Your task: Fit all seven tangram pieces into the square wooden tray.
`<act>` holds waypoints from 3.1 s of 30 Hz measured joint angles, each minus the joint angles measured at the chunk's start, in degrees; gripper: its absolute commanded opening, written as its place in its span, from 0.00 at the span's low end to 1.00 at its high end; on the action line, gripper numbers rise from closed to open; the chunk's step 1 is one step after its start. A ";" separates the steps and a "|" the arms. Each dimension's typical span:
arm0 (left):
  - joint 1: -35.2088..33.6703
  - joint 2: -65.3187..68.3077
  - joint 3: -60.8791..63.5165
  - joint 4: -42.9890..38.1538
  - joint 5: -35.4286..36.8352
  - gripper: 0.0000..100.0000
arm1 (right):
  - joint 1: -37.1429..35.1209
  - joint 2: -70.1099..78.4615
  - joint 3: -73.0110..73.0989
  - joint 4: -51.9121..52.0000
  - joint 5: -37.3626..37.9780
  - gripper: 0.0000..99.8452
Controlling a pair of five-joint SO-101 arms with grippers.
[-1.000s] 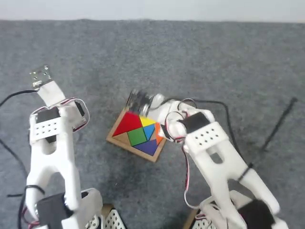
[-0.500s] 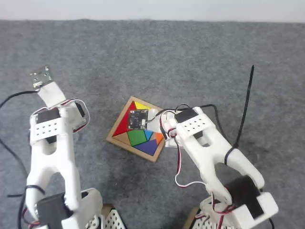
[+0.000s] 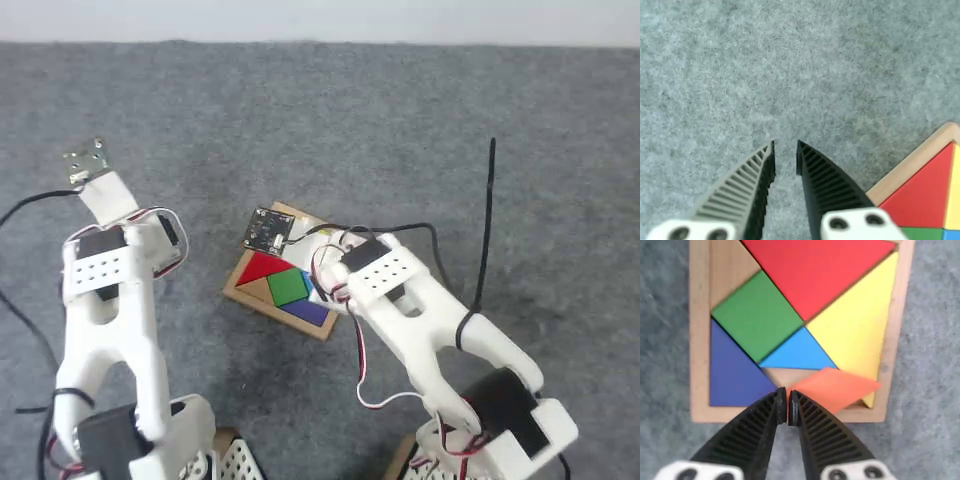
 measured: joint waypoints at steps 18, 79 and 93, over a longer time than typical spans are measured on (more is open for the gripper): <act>0.00 -0.26 0.00 0.00 0.00 0.07 | 5.27 0.00 -2.29 8.09 25.23 0.26; -2.37 -0.26 0.00 0.00 1.41 0.07 | -0.88 21.36 -27.60 13.89 -24.70 0.03; -2.37 -0.26 0.00 -2.99 1.58 0.01 | 4.92 21.54 -25.93 14.42 -28.66 0.03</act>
